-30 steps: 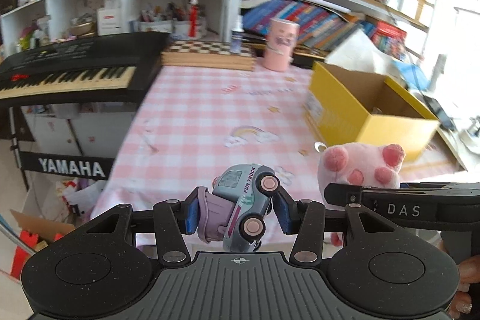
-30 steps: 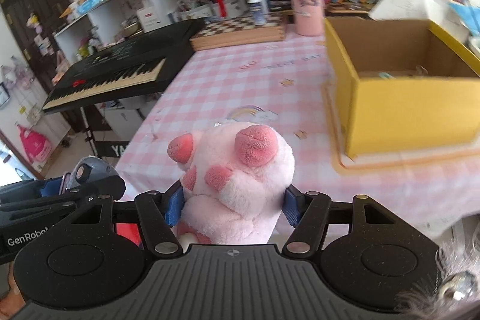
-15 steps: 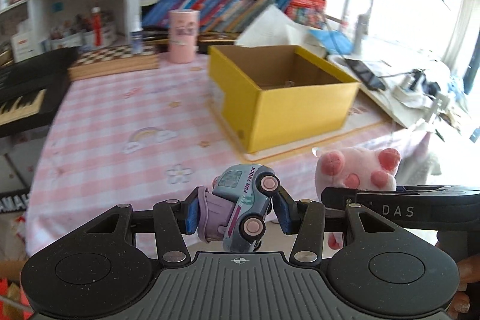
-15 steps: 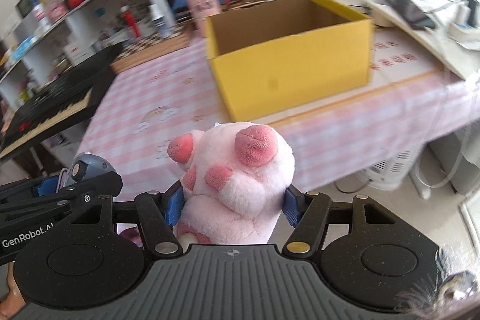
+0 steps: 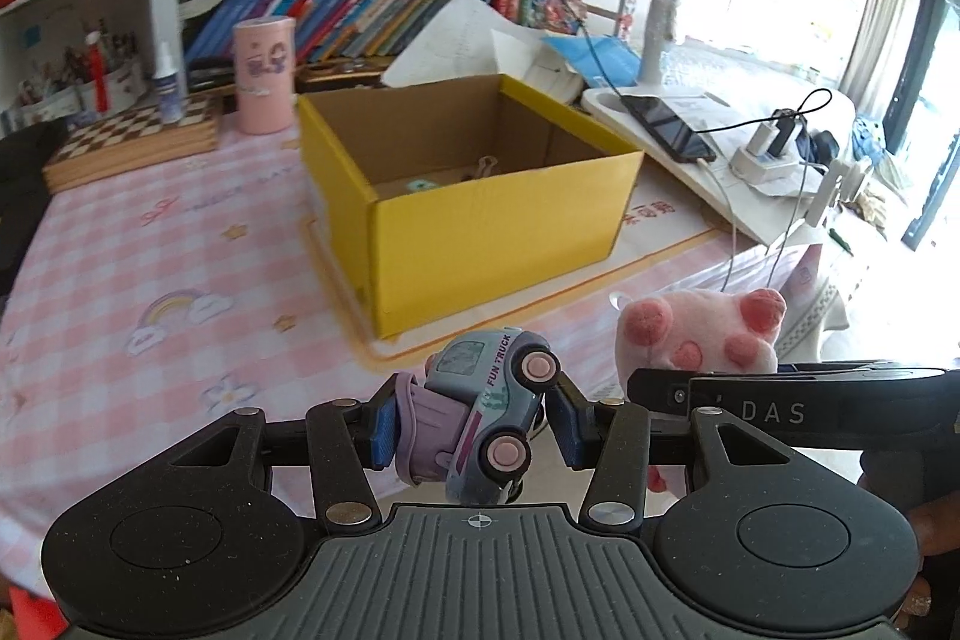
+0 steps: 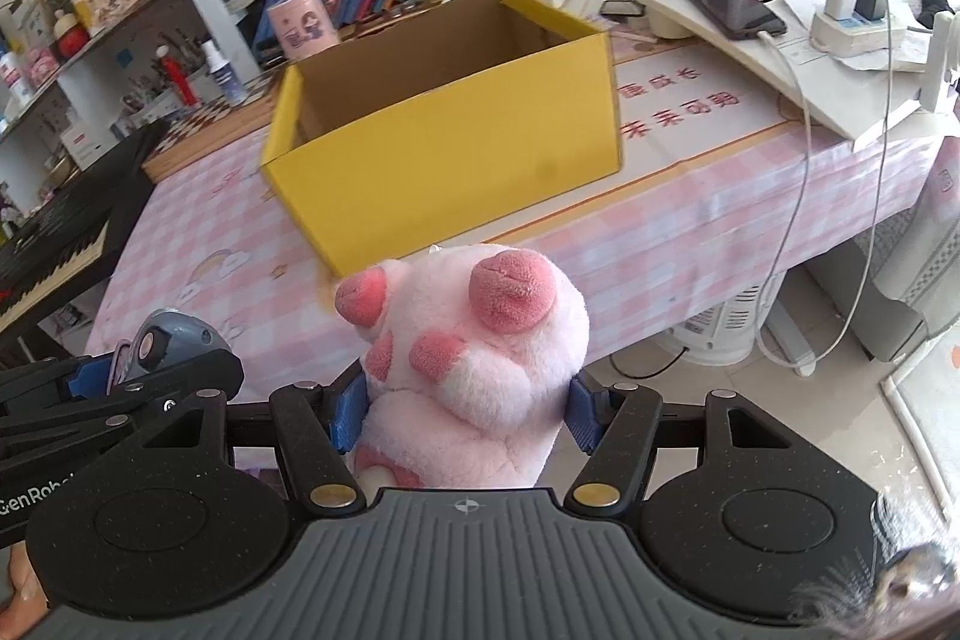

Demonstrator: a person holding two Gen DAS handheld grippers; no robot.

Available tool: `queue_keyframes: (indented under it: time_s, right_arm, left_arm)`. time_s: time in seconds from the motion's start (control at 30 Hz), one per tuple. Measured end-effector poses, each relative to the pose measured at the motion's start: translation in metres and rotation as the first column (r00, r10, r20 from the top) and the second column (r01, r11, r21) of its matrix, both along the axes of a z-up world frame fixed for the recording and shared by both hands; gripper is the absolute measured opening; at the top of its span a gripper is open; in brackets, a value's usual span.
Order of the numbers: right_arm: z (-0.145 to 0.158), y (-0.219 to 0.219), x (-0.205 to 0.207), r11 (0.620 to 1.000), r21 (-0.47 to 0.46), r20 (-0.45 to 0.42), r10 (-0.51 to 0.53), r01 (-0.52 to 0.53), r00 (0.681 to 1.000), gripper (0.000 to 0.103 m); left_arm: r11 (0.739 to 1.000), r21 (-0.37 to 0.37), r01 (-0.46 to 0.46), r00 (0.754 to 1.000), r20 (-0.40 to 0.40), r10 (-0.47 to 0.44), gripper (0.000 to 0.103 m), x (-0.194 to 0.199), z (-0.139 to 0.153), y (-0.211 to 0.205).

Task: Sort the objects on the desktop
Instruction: 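Lift and carry the toy car and pink pig over the yellow box with both tools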

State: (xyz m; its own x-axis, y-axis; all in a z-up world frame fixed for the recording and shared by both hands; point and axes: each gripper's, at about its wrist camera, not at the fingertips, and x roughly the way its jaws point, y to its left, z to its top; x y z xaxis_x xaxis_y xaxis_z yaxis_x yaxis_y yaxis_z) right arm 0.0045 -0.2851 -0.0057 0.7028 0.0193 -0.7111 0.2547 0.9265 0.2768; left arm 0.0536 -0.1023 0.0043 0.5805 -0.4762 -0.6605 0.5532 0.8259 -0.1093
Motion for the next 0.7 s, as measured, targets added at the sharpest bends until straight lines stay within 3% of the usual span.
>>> queue_keyframes:
  time_s: [0.3, 0.7]
  right_arm:
    - [0.012, -0.055, 0.027, 0.998, -0.06, 0.018, -0.004, 0.005, 1.0, 0.061]
    - [0.052, -0.111, 0.078, 0.992, -0.116, 0.202, 0.072, -0.049, 0.977, 0.061]
  left_arm:
    - [0.999, -0.046, 0.024, 0.999, 0.033, -0.022, 0.047, 0.025, 0.005, -0.054]
    - [0.995, -0.082, -0.058, 0.985, 0.157, 0.07, 0.047, 0.066, 0.037, -0.097]
